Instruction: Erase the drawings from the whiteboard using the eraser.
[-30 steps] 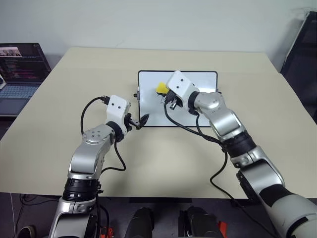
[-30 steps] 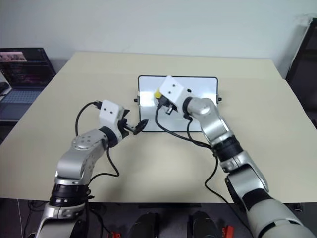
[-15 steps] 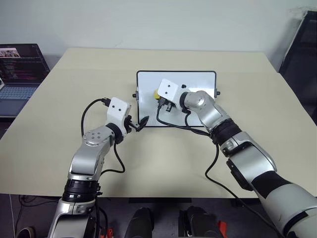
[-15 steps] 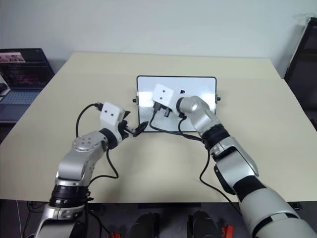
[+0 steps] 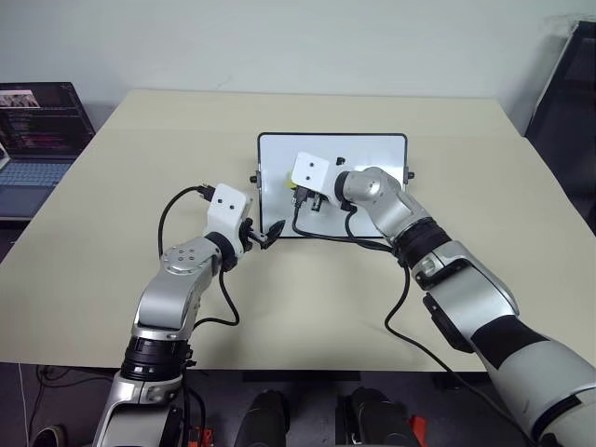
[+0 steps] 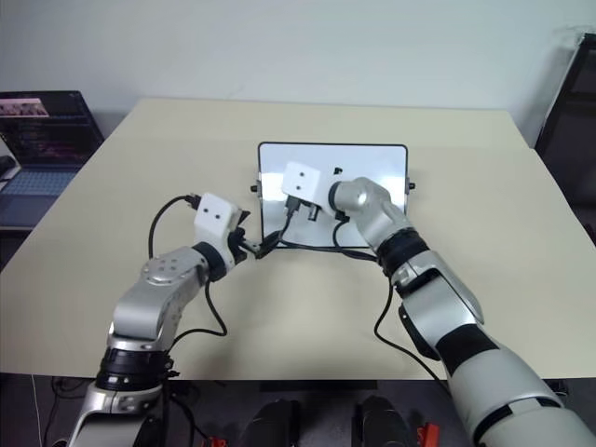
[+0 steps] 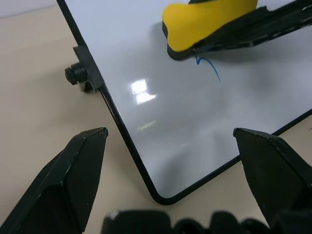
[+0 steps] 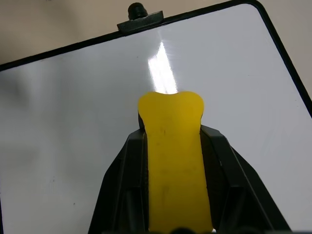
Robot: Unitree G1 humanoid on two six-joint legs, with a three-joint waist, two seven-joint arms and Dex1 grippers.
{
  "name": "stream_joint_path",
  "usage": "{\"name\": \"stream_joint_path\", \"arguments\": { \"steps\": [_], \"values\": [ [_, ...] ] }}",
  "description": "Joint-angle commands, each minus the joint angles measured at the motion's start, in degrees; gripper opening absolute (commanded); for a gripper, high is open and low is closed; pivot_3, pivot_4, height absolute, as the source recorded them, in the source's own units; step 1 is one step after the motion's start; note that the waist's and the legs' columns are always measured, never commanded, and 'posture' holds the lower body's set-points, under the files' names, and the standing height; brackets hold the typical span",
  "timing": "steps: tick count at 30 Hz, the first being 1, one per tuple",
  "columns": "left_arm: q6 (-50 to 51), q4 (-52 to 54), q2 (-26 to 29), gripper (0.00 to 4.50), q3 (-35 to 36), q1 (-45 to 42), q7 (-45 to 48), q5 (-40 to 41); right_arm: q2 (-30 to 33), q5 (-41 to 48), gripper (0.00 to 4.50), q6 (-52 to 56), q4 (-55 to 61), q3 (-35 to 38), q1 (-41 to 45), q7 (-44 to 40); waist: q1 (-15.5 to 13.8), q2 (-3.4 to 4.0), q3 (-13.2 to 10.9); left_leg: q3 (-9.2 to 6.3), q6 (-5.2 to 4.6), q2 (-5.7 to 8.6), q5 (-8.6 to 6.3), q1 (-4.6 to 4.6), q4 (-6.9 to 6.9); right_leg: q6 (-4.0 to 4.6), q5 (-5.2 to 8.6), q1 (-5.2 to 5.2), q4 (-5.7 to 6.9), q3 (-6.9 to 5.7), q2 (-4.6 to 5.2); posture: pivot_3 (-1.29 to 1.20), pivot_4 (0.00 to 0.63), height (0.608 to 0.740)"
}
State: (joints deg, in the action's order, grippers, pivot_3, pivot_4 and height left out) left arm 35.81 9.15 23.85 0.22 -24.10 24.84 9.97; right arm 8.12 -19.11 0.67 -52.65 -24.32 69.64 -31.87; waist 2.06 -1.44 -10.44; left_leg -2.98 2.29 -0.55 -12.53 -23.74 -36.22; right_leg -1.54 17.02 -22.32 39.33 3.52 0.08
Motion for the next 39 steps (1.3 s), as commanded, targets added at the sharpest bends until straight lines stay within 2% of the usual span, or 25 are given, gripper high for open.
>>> {"name": "stream_joint_path", "arguments": {
  "steps": [1, 5, 12, 15, 20, 22, 25, 33, 36, 39],
  "values": [
    [0.5, 3.1, 0.2, 4.5, -0.1, -1.1, -0.2, 0.1, 1.6, -0.9, 1.09, -0.5, -1.4, 1.9, 2.1, 3.8, -0.1, 0.0, 0.0, -0.01, 0.0, 0.0, 0.0, 0.0, -0.04, 0.0, 0.0, 0.0, 0.06, 0.0, 0.0, 0.0, 0.15, 0.74],
    [0.5, 2.8, 0.4, 4.5, -0.1, -1.4, 0.1, 0.2, 2.1, -1.3, 1.09, -0.6, -1.3, 0.8, 1.5, 0.9, -0.1, 0.0, 0.0, -0.04, 0.0, 0.02, 0.0, 0.0, -0.29, 0.0, 0.0, 0.02, 0.26, -0.01, 0.0, 0.0, 0.15, 0.74],
    [0.7, 2.2, 0.5, 4.5, 0.2, -1.5, 0.6, 0.4, 4.1, -4.6, 1.09, -1.8, 4.7, -4.8, -3.7, -9.2, 0.1, 0.0, 0.0, -0.04, 0.0, 0.02, 0.0, 0.04, -0.56, -0.01, 0.01, 0.02, 0.58, 0.01, -0.04, 0.0, 0.15, 0.74],
    [0.8, 1.9, 0.8, 4.5, 0.2, -1.6, 1.0, 0.2, 4.8, -6.8, 1.09, -3.9, 4.8, -5.8, -3.4, -7.3, 0.2, 0.0, 0.0, -0.04, -0.01, 0.01, 0.0, 0.1, -0.67, -0.01, 0.01, 0.06, 0.66, 0.01, -0.06, 0.0, 0.15, 0.74],
    [1.2, 1.3, 2.3, 4.5, -0.3, -1.8, 2.6, 0.1, 4.0, -7.3, 1.09, -5.1, 2.2, -2.7, 0.1, 2.7, 0.2, 0.0, 0.0, -0.05, -0.01, 0.01, 0.01, 0.16, -0.71, 0.0, 0.0, 0.11, 0.69, 0.02, -0.07, 0.0, 0.15, 0.74],
    [1.3, 1.1, 3.0, 4.5, -0.5, -1.7, 3.7, 0.3, 3.8, -7.0, 1.09, -5.2, 1.3, -2.1, 0.9, 4.2, 0.2, 0.01, 0.0, -0.04, 0.0, 0.0, 0.01, 0.15, -0.7, 0.0, 0.0, 0.1, 0.69, 0.02, -0.07, 0.0, 0.15, 0.74],
    [1.1, 0.8, 3.6, 4.5, -0.5, -1.4, 4.5, 0.4, 3.9, -7.0, 1.09, -5.2, 1.0, -2.4, 0.5, 2.7, 0.2, 0.01, 0.0, -0.03, 0.0, 0.0, 0.01, 0.15, -0.63, 0.0, 0.0, 0.09, 0.63, 0.03, -0.07, 0.0, 0.15, 0.74],
    [0.7, 0.7, 3.6, 4.5, -0.8, -0.9, 5.3, 0.3, 5.3, -7.8, 1.09, -3.7, 5.0, -5.1, -3.1, -8.8, 0.4, 0.01, 0.0, -0.02, 0.0, 0.0, 0.0, 0.12, -0.63, 0.0, 0.01, 0.07, 0.63, 0.03, -0.07, 0.0, 0.15, 0.74],
    [0.7, 0.8, 3.6, 4.5, -0.9, -0.9, 5.4, 0.3, 5.8, -8.8, 1.09, -4.2, 5.4, -5.4, -3.2, -8.2, 0.4, 0.01, 0.0, -0.03, 0.0, 0.0, 0.0, 0.13, -0.66, 0.0, 0.01, 0.09, 0.65, 0.03, -0.07, 0.0, 0.15, 0.74],
    [0.7, 1.0, 3.6, 4.5, -1.0, -0.7, 5.6, 0.3, 5.3, -9.9, 1.09, -6.0, 4.0, -4.6, -1.4, -1.8, 0.4, 0.01, 0.0, -0.04, 0.0, 0.0, 0.01, 0.15, -0.66, 0.0, 0.01, 0.1, 0.66, 0.02, -0.07, 0.0, 0.15, 0.74]
  ]
}}
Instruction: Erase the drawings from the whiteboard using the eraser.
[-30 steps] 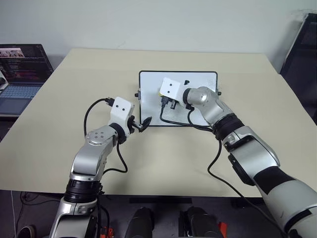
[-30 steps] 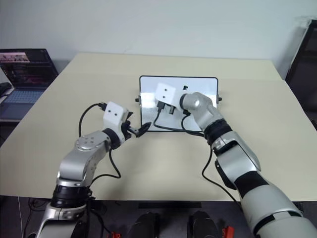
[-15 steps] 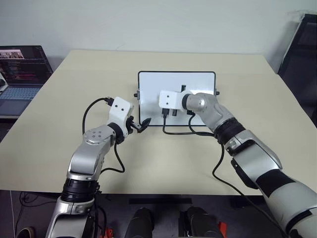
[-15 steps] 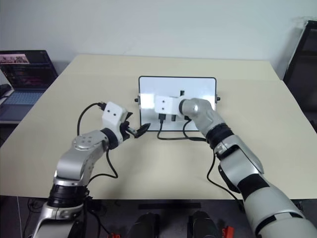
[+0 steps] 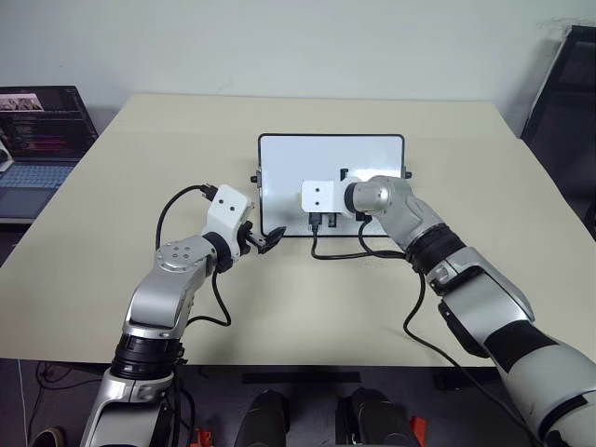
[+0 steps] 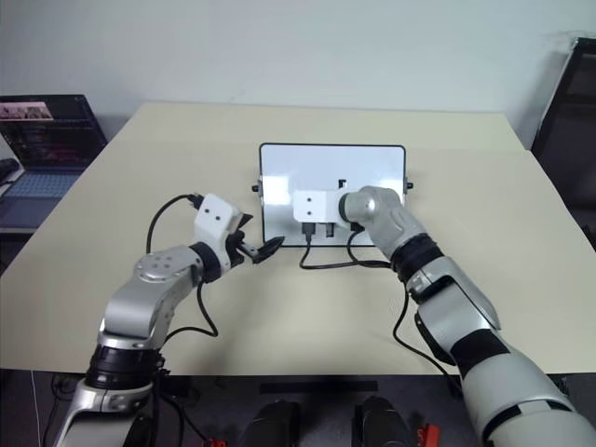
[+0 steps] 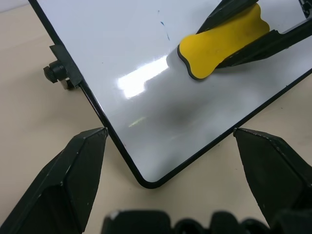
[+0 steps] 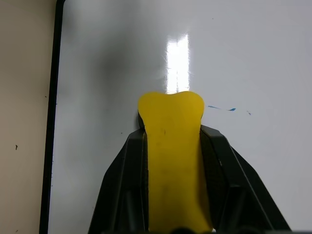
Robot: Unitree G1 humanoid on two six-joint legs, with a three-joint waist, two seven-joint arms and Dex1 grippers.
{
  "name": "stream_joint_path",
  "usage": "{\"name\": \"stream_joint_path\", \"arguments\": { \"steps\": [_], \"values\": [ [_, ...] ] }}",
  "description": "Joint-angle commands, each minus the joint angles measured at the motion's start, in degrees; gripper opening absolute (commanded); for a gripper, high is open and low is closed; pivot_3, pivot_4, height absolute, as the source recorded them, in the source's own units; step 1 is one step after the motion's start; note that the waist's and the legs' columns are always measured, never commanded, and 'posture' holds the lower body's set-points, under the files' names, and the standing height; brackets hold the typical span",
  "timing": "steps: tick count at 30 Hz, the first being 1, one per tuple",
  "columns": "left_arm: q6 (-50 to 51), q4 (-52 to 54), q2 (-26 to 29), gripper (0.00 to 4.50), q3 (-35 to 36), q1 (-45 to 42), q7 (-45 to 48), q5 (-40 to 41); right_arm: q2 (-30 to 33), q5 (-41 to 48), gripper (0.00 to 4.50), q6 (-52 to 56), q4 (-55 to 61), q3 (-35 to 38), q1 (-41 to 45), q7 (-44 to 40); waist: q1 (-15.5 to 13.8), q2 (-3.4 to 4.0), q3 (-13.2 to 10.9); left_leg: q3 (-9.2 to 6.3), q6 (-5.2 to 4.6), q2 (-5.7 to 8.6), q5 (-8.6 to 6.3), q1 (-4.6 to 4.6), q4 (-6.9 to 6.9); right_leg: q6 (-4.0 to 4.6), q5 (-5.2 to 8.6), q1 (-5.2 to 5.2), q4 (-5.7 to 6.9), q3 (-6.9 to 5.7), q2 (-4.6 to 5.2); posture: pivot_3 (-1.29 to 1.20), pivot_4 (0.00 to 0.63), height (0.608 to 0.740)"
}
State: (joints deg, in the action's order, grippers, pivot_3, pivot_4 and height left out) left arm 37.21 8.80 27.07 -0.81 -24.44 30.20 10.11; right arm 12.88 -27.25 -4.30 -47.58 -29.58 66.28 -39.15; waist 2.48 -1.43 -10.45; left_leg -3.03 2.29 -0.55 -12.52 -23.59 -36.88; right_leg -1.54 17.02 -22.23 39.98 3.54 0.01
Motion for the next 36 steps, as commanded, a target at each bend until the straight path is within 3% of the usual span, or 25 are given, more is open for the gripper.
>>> {"name": "stream_joint_path", "arguments": {
  "steps": [1, 4, 8, 16, 25, 36],
  "values": [
    [-0.7, 1.4, 0.4, 4.5, 0.0, -0.3, 0.3, 0.1, 0.1, -2.0, 1.09, -1.7, -1.7, 1.3, 2.9, 8.2, 0.0, 0.0, 0.0, 0.0, 0.0, 0.0, 0.0, 0.0, 0.0, 0.0, 0.0, 0.0, 0.0, 0.01, 0.0, 0.0, 0.15, 0.74],
    [-0.7, 1.4, 0.2, 4.5, -0.1, -0.1, 0.4, 0.1, -1.1, -1.5, 1.09, -3.4, -3.7, 2.7, 5.0, 13.5, 0.1, 0.0, 0.0, 0.02, 0.01, 0.0, 0.0, -0.01, 0.0, 0.0, 0.0, -0.02, 0.01, 0.02, 0.0, 0.0, 0.15, 0.74],
    [-0.6, 1.8, 0.0, 4.5, -0.3, 0.1, 0.3, 0.1, -2.5, -0.7, 1.09, -4.0, -6.1, 3.0, 6.5, 14.2, 0.3, 0.0, 0.0, 0.04, 0.01, 0.0, 0.0, -0.01, 0.08, 0.01, 0.0, -0.04, -0.04, 0.04, 0.0, 0.0, 0.15, 0.74],
    [0.3, 3.1, 0.0, 4.5, -0.4, 0.4, 0.0, 0.4, -2.1, 0.0, 1.09, -1.4, -5.0, 1.3, 3.4, 1.5, 0.5, 0.01, 0.0, 0.02, 0.0, 0.0, -0.01, -0.07, 0.11, 0.01, 0.01, -0.06, -0.09, 0.02, 0.01, 0.0, 0.15, 0.74],
    [1.1, 3.5, -0.1, 4.5, -0.7, 0.1, 0.1, 0.5, -2.8, -0.2, 1.09, -1.4, -7.9, 4.8, 6.9, 11.9, 0.5, 0.01, 0.0, -0.01, 0.0, 0.01, 0.0, -0.06, 0.03, 0.01, 0.0, -0.05, -0.01, 0.01, 0.01, 0.0, 0.15, 0.74],
    [0.9, 3.4, 0.0, 4.5, -0.7, 0.2, 0.2, 0.4, -2.2, -0.1, 1.09, -0.6, -3.0, 2.2, 2.0, -1.7, 0.7, 0.01, 0.0, -0.01, 0.0, 0.01, 0.0, -0.05, 0.06, 0.01, 0.01, -0.03, -0.04, 0.0, 0.0, 0.0, 0.15, 0.74]
  ]
}}
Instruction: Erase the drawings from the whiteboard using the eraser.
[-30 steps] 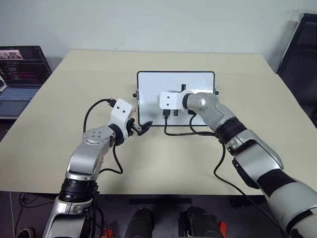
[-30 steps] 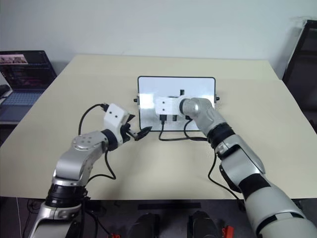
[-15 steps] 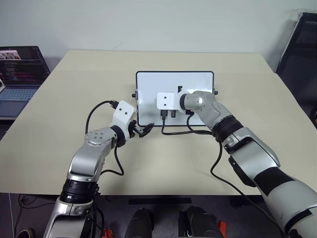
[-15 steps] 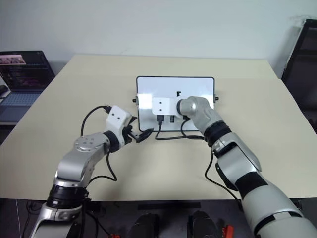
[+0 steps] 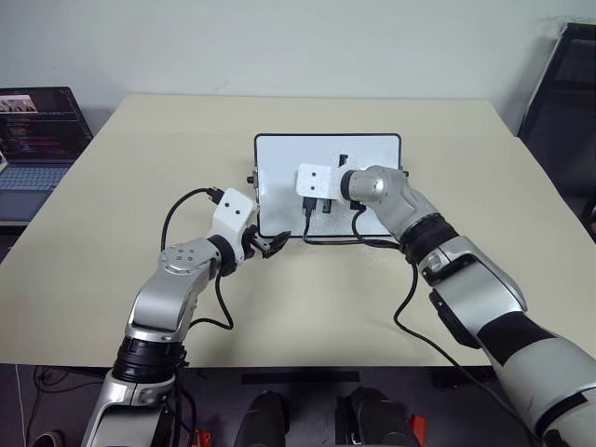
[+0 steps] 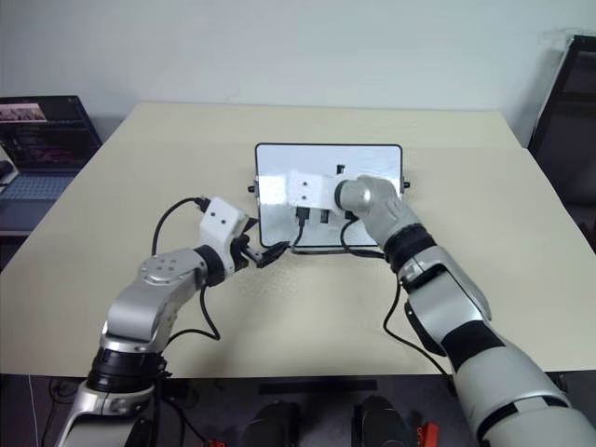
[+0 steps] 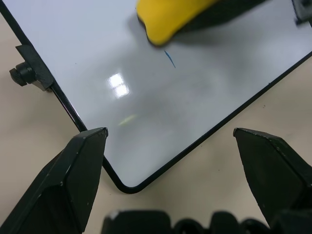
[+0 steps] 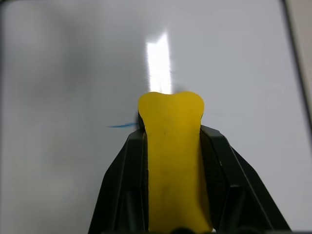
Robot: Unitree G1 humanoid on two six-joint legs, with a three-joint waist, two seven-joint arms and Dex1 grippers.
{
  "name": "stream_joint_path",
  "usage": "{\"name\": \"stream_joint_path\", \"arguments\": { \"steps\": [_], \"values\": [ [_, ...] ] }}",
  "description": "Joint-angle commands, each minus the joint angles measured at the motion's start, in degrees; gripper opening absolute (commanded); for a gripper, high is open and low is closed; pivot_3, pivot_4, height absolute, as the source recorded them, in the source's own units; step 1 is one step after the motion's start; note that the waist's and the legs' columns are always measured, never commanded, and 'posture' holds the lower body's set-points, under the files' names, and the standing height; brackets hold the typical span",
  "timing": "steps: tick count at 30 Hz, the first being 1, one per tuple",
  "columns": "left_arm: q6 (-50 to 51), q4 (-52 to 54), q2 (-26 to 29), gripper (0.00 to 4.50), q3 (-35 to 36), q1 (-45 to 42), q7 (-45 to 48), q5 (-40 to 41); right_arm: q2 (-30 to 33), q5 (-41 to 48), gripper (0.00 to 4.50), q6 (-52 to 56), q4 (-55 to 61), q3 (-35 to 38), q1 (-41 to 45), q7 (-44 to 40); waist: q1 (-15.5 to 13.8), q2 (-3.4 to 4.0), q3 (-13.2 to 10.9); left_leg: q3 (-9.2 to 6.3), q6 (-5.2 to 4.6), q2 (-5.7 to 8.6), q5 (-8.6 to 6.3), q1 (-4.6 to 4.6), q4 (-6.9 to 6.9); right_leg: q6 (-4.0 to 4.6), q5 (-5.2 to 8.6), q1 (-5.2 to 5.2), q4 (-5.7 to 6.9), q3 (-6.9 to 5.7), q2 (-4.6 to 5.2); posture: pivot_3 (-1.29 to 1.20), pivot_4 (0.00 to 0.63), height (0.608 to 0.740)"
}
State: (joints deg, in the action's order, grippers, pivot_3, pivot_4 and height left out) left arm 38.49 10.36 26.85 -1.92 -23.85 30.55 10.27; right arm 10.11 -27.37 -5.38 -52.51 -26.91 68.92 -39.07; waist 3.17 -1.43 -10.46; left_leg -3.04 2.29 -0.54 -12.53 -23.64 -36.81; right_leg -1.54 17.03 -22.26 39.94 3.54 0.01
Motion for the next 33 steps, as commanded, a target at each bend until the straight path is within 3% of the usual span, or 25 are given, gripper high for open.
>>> {"name": "stream_joint_path", "arguments": {
  "steps": [1, 6, 15, 18, 25, 33],
  "values": [
    [-0.3, 2.0, 0.2, 4.5, 0.4, -0.4, -0.2, 0.2, 0.4, -0.2, 1.09, 0.5, 1.8, 0.0, -0.4, 0.4, 0.0, 0.0, 0.0, 0.0, 0.0, 0.0, 0.0, 0.0, 0.0, 0.0, 0.0, 0.0, 0.01, 0.01, 0.0, 0.0, 0.15, 0.74],
    [-0.1, 2.3, 0.5, 4.5, 0.4, -0.2, 0.1, 0.3, 0.5, -0.6, 1.09, 0.3, -0.1, 2.0, 2.0, 8.8, 0.0, 0.0, 0.0, -0.02, 0.0, 0.0, 0.0, 0.0, -0.04, 0.0, 0.0, -0.01, 0.04, 0.01, 0.0, 0.0, 0.15, 0.74],
    [0.1, 2.2, 0.5, 4.5, 0.1, -0.5, 0.2, 0.4, 3.1, -1.5, 1.09, -0.9, 4.2, -2.8, -3.3, -4.0, 0.0, 0.0, 0.0, 0.0, 0.0, 0.0, 0.0, 0.01, -0.01, 0.0, 0.0, 0.0, 0.0, 0.01, 0.0, 0.0, 0.15, 0.74],
    [0.1, 2.2, 0.5, 4.5, 0.1, -0.5, 0.2, 0.4, 3.6, -1.7, 1.09, -1.2, 5.5, -3.3, -3.8, -4.9, 0.0, 0.0, 0.0, 0.01, 0.0, 0.0, 0.0, 0.07, -0.04, -0.01, 0.0, 0.05, 0.03, 0.02, 0.0, 0.0, 0.15, 0.74],
    [-0.2, 1.9, 0.6, 4.5, 0.3, -0.2, 0.4, 0.5, 2.5, -2.4, 1.09, -0.8, 1.6, -0.8, 0.6, 8.6, 0.0, 0.0, 0.0, 0.0, 0.0, -0.02, 0.01, 0.1, -0.04, 0.0, 0.0, 0.05, 0.06, 0.02, -0.01, 0.0, 0.15, 0.74],
    [-0.7, 1.4, 0.4, 4.5, 0.0, -0.4, 0.5, 0.3, -0.1, -0.7, 1.09, -2.4, -2.2, 1.1, 4.0, 14.8, 0.1, 0.0, 0.0, 0.06, 0.01, -0.01, 0.0, 0.09, 0.05, 0.0, 0.0, 0.01, 0.01, 0.07, -0.01, 0.0, 0.15, 0.74]
  ]
}}
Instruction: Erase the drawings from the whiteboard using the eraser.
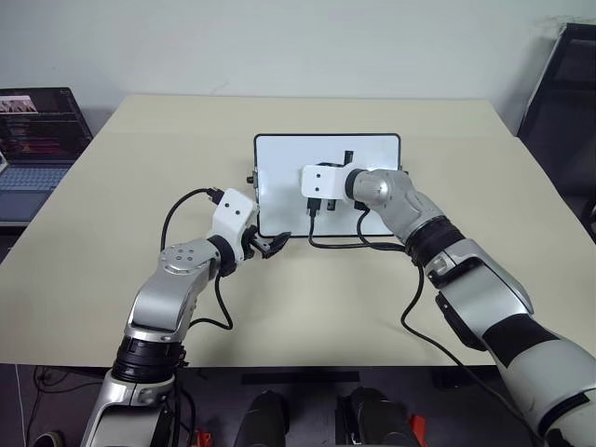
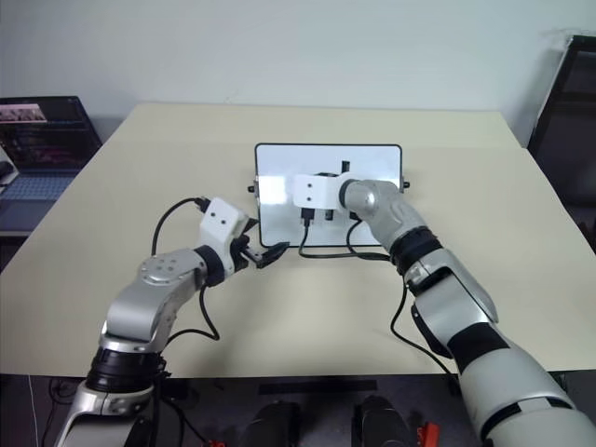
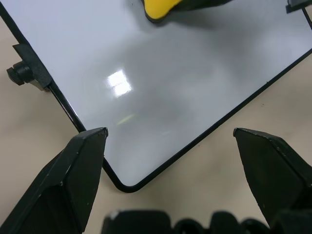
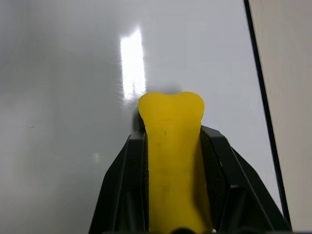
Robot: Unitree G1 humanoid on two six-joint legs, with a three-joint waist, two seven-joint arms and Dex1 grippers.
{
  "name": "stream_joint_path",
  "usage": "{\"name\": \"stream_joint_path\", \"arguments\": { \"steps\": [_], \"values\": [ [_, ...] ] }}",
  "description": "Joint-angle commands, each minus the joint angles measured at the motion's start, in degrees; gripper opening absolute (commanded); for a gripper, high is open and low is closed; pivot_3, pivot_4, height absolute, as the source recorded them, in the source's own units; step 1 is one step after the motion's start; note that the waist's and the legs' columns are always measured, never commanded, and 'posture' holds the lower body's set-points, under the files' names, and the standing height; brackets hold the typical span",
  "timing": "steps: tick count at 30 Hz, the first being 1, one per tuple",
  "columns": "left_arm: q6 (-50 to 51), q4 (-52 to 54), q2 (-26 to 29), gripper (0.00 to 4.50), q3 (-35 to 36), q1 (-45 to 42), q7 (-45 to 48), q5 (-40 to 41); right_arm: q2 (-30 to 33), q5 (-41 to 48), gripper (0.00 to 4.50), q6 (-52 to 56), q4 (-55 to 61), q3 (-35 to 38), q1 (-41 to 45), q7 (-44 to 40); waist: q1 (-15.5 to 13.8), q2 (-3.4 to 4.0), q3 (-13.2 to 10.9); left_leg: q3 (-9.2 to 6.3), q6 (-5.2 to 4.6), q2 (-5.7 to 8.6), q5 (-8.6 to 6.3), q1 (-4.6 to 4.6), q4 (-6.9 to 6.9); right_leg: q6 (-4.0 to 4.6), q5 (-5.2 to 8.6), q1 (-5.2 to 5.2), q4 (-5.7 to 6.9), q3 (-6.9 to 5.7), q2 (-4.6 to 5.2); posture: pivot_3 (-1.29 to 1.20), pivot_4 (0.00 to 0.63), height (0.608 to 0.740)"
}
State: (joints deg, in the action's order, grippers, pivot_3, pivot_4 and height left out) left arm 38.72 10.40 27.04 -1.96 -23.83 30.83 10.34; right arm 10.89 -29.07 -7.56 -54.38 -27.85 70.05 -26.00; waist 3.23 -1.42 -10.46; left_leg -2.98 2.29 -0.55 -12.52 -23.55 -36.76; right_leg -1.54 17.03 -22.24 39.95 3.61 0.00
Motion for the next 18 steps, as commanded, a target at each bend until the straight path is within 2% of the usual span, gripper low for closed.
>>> {"name": "stream_joint_path", "arguments": {
  "steps": [1, 7, 12, 18],
  "values": [
    [-0.9, 1.4, 0.2, 4.5, 0.0, -0.4, 0.2, 0.2, -1.3, 1.2, 1.09, -0.4, -0.8, 2.1, 3.2, 1.5, 0.1, 0.0, 0.0, 0.01, 0.0, 0.0, 0.0, 0.0, 0.0, 0.0, 0.0, -0.01, 0.0, 0.0, 0.0, 0.0, 0.15, 0.74],
    [-0.8, 1.5, 0.3, 4.5, -0.1, -0.5, 0.4, 0.2, -3.9, 3.8, 1.09, 2.2, -2.4, 3.0, 2.7, -5.5, 0.1, 0.01, 0.0, 0.03, 0.0, 0.0, 0.0, 0.0, 0.07, 0.0, 0.0, -0.02, -0.04, 0.01, 0.0, 0.0, 0.15, 0.74],
    [-1.0, 1.5, 0.4, 4.5, -0.1, -0.3, 0.5, 0.2, -4.0, 4.4, 1.09, 4.7, -3.5, 3.3, 2.7, -8.1, 0.0, 0.01, 0.0, 0.0, 0.0, 0.0, 0.0, 0.0, 0.08, 0.0, 0.0, -0.01, -0.04, -0.01, 0.0, 0.0, 0.15, 0.74],
    [-2.0, 0.6, 0.5, 4.5, 0.0, 0.0, 0.8, 0.1, -2.7, 5.8, 1.09, 4.9, -5.0, 6.6, 3.5, -2.8, -0.1, 0.01, 0.0, -0.03, 0.0, 0.01, 0.0, 0.0, 0.05, 0.0, 0.0, 0.0, -0.01, -0.03, 0.0, 0.0, 0.15, 0.74]
  ]
}}
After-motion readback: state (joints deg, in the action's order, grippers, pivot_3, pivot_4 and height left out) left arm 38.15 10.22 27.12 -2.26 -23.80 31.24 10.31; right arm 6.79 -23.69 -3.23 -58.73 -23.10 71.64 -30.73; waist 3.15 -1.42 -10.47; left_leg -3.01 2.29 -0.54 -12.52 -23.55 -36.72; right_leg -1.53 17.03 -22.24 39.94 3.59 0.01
